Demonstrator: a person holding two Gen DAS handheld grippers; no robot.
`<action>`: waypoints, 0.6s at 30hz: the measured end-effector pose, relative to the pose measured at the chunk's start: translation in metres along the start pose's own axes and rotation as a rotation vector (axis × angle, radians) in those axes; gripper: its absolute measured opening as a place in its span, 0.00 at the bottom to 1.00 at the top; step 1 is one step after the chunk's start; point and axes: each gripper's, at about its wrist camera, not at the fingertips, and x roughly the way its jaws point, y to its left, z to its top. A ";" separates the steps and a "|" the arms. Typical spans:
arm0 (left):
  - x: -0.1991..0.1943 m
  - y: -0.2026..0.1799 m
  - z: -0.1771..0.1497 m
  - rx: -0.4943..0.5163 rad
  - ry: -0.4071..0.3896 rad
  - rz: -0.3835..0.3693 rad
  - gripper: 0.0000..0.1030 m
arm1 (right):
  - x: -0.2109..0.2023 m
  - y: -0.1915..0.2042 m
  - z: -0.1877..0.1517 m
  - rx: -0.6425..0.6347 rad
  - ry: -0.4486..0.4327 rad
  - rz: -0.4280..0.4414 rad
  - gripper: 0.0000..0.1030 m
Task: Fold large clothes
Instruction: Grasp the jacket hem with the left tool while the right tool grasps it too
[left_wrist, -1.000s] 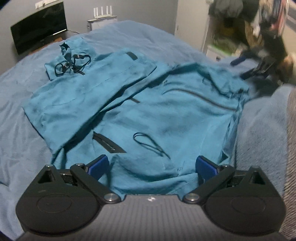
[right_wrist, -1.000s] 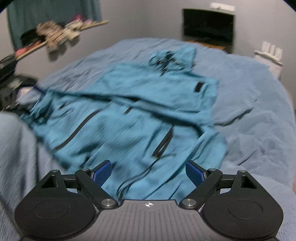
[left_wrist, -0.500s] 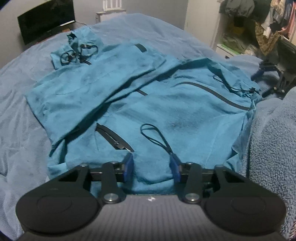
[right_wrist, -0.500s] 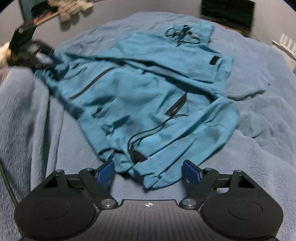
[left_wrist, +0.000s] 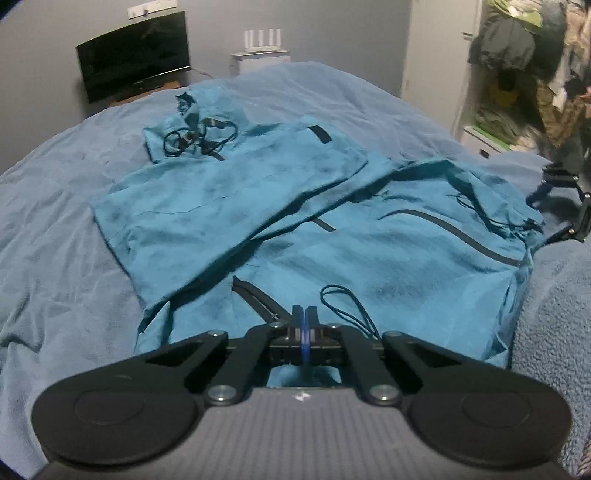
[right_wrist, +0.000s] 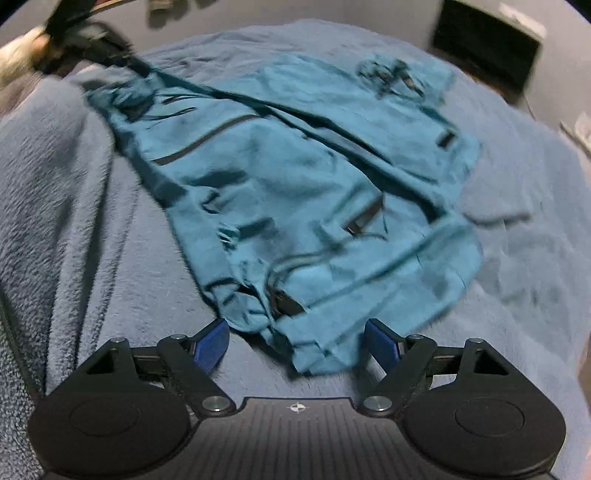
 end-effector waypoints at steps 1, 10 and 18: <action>0.002 0.000 0.000 0.012 0.012 -0.005 0.00 | -0.001 0.003 0.001 -0.021 -0.003 -0.007 0.79; 0.026 0.003 0.008 0.099 0.087 -0.121 0.72 | 0.010 0.009 0.012 -0.137 -0.002 0.070 0.64; 0.045 0.010 0.011 0.074 0.181 -0.221 0.25 | 0.021 0.007 0.015 -0.110 -0.041 0.094 0.17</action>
